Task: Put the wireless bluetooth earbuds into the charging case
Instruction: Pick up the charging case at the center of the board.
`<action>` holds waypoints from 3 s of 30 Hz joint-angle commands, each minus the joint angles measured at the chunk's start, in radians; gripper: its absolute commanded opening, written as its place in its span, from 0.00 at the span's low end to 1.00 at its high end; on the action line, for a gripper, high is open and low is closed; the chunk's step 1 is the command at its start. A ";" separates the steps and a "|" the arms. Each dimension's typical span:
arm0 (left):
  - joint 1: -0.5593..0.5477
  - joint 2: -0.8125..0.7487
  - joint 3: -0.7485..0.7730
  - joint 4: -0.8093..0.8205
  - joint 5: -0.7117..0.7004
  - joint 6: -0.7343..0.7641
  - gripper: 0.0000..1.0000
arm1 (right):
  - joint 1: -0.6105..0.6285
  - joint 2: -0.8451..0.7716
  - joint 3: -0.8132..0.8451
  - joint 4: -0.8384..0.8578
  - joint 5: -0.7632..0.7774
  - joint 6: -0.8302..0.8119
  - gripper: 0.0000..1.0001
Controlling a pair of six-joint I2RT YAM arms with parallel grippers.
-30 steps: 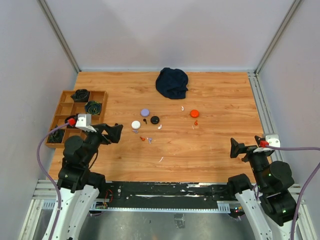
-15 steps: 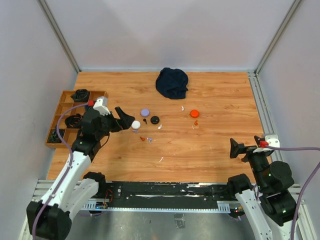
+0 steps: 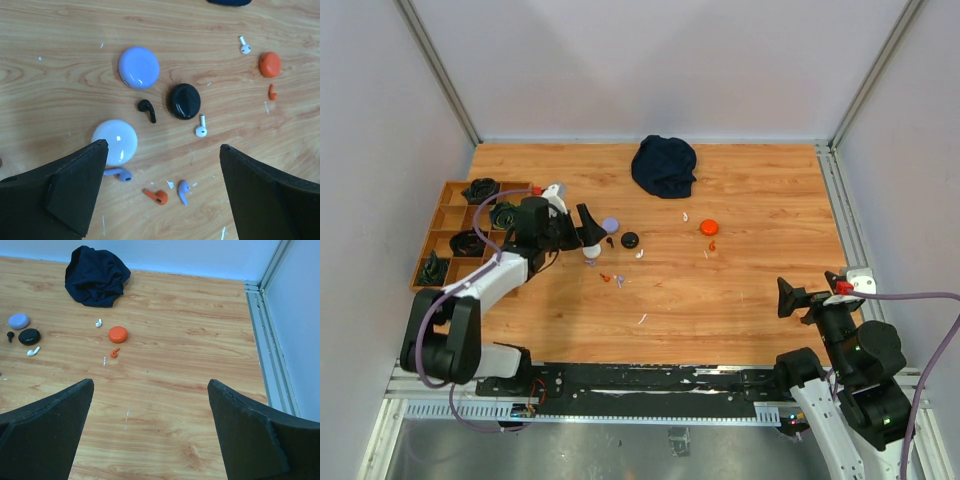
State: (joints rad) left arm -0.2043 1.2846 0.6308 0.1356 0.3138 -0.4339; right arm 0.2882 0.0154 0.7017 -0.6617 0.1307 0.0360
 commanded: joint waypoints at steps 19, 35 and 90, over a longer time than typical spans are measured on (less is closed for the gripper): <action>-0.004 0.361 0.152 0.015 0.071 0.143 0.97 | 0.016 -0.024 -0.014 0.022 -0.008 -0.015 0.99; -0.086 0.190 -0.043 0.088 0.084 0.015 0.90 | 0.028 -0.024 -0.013 0.023 -0.008 -0.015 0.99; -0.344 0.431 0.304 -0.373 -0.421 0.300 0.66 | 0.037 -0.023 -0.020 0.030 -0.004 -0.016 0.99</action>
State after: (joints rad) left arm -0.5323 1.6878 0.9249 -0.2241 -0.1066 -0.1371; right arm 0.3080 0.0151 0.6903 -0.6559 0.1299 0.0280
